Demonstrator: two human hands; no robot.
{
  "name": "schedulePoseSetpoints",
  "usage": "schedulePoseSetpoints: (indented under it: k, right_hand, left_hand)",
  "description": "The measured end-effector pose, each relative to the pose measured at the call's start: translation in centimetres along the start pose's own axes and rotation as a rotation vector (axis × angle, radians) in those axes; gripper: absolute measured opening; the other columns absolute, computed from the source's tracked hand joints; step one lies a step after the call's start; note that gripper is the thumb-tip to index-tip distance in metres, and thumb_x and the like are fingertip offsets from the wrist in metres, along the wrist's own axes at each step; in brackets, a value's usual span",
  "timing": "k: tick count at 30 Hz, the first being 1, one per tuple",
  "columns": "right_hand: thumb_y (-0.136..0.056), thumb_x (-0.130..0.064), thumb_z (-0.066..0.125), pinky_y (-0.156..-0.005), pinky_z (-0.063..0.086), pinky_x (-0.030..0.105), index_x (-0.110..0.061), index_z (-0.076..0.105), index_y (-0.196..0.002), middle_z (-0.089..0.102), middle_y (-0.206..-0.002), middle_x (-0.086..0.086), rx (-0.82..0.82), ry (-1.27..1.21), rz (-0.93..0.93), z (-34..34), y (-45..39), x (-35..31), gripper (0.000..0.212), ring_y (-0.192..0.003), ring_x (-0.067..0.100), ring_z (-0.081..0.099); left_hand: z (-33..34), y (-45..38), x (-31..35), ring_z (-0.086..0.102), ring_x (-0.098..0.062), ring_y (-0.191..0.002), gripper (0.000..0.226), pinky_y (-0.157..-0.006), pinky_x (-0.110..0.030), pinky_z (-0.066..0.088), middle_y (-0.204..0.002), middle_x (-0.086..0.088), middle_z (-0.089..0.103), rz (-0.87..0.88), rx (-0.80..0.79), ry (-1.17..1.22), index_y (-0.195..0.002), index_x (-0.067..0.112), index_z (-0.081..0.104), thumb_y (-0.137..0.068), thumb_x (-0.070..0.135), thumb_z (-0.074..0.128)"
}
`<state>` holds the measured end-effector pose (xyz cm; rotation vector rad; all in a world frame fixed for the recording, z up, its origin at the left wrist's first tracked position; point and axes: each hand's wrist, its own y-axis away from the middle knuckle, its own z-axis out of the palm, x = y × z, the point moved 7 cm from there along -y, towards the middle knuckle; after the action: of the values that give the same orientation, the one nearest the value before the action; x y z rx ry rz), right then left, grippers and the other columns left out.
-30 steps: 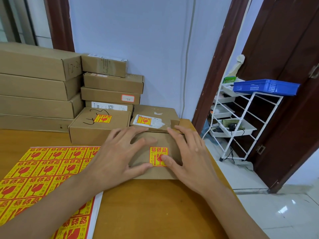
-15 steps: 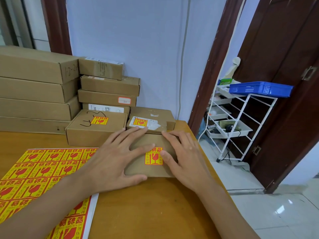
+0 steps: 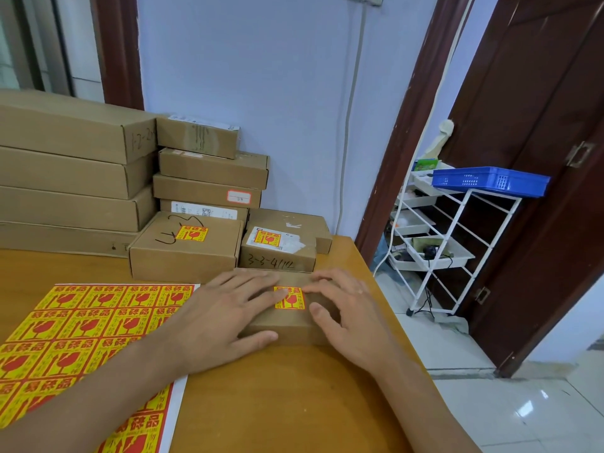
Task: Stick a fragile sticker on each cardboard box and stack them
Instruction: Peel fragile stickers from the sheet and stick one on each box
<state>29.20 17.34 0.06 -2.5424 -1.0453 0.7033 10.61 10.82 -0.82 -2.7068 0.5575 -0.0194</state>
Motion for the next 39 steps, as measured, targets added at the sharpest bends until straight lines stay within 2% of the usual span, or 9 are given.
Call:
schedulePoseSetpoints:
  k: [9, 16, 23, 26, 29, 32, 34, 36, 39]
  right_hand:
    - [-0.077, -0.090, 0.058, -0.114, 0.041, 0.038, -0.048, 0.061, -0.134, 0.047, -0.146, -0.032, -0.044, 0.047, 0.029, -0.6, 0.6, 1.0, 0.071, -0.137, -0.007, 0.039]
    - [-0.076, -0.075, 0.072, -0.106, 0.045, 0.033, -0.049, 0.055, -0.133, 0.037, -0.150, -0.027, -0.004, -0.001, 0.067, -0.3, 0.1, 1.4, 0.065, -0.140, -0.001, 0.036]
    - [-0.080, -0.061, 0.078, -0.119, 0.024, 0.029, -0.042, 0.047, -0.145, 0.028, -0.160, -0.019, 0.060, -0.046, 0.106, 0.9, -1.0, 1.7, 0.074, -0.152, 0.001, 0.016]
    - [-0.082, -0.069, 0.070, -0.122, 0.016, 0.034, -0.042, 0.046, -0.145, 0.027, -0.163, -0.015, 0.054, -0.008, 0.120, 0.5, -0.7, 1.7, 0.072, -0.157, 0.005, 0.004]
    - [-0.096, -0.069, 0.049, -0.123, 0.022, 0.037, -0.043, 0.050, -0.143, 0.038, -0.158, -0.018, 0.097, -0.109, 0.141, -0.3, -0.5, 1.5, 0.053, -0.156, 0.005, 0.017]
    - [-0.106, -0.047, 0.047, -0.118, 0.036, 0.039, -0.034, 0.050, -0.145, 0.051, -0.147, -0.015, 0.208, -0.277, 0.369, -1.5, -3.8, 3.7, 0.041, -0.142, 0.010, 0.042]
    - [-0.107, -0.041, 0.047, -0.110, 0.038, 0.035, -0.020, 0.045, -0.153, 0.053, -0.146, -0.003, 0.118, -0.396, 0.656, -1.1, -7.4, 6.1, 0.051, -0.135, 0.019, 0.049]
    - [-0.107, -0.040, 0.046, -0.095, 0.040, 0.034, -0.007, 0.045, -0.151, 0.058, -0.127, 0.006, 0.021, -0.518, 0.890, -0.1, -10.5, 8.2, 0.055, -0.113, 0.024, 0.056]
    - [-0.107, -0.038, 0.049, -0.090, 0.040, 0.034, -0.003, 0.037, -0.155, 0.051, -0.140, 0.014, -0.053, -0.549, 0.995, 1.5, -13.8, 9.8, 0.060, -0.123, 0.032, 0.053]
  left_hand:
    - [0.9, -0.6, 0.3, 0.014, -0.009, -0.154, 0.065, -0.127, -0.038, 0.015, -0.167, 0.012, 0.021, 0.029, 0.007, 0.085, -0.157, 0.041, 0.025, -0.100, 0.073, 0.025]
    - [0.8, -1.0, -0.2, 0.044, -0.017, -0.136, 0.052, -0.118, -0.038, 0.032, -0.151, 0.007, 0.046, -0.045, 0.065, -0.020, -0.145, 0.035, 0.041, -0.100, 0.060, 0.037]
    - [1.8, -1.1, -1.0, 0.040, -0.021, -0.145, 0.057, -0.122, -0.043, 0.030, -0.157, -0.001, 0.043, -0.104, 0.067, -0.067, -0.150, 0.028, 0.041, -0.098, 0.042, 0.059]
    - [1.8, -1.0, -1.2, 0.035, -0.020, -0.148, 0.057, -0.123, -0.042, 0.027, -0.160, 0.000, 0.038, -0.111, 0.071, -0.046, -0.151, 0.031, 0.038, -0.098, 0.037, 0.060]
    - [1.7, -0.8, -1.3, 0.035, -0.019, -0.149, 0.057, -0.123, -0.042, 0.028, -0.160, 0.002, 0.039, -0.119, 0.081, -0.022, -0.150, 0.032, 0.039, -0.097, 0.037, 0.062]
    - [1.9, -0.7, -1.3, 0.036, -0.018, -0.148, 0.057, -0.122, -0.042, 0.029, -0.159, 0.003, 0.040, -0.116, 0.102, -0.007, -0.149, 0.034, 0.038, -0.097, 0.036, 0.063]
    - [2.1, -0.8, -1.3, 0.032, -0.017, -0.150, 0.057, -0.124, -0.041, 0.026, -0.161, 0.004, 0.036, -0.110, 0.112, 0.007, -0.149, 0.035, 0.035, -0.098, 0.037, 0.060]
    - [2.0, -0.8, -1.3, 0.030, -0.017, -0.151, 0.057, -0.124, -0.041, 0.024, -0.161, 0.004, 0.035, -0.116, 0.130, 0.014, -0.149, 0.036, 0.033, -0.099, 0.037, 0.059]
    - [1.7, -0.7, -1.3, 0.030, -0.017, -0.151, 0.056, -0.124, -0.042, 0.024, -0.161, 0.004, 0.036, -0.105, 0.150, 0.019, -0.148, 0.036, 0.032, -0.099, 0.037, 0.059]
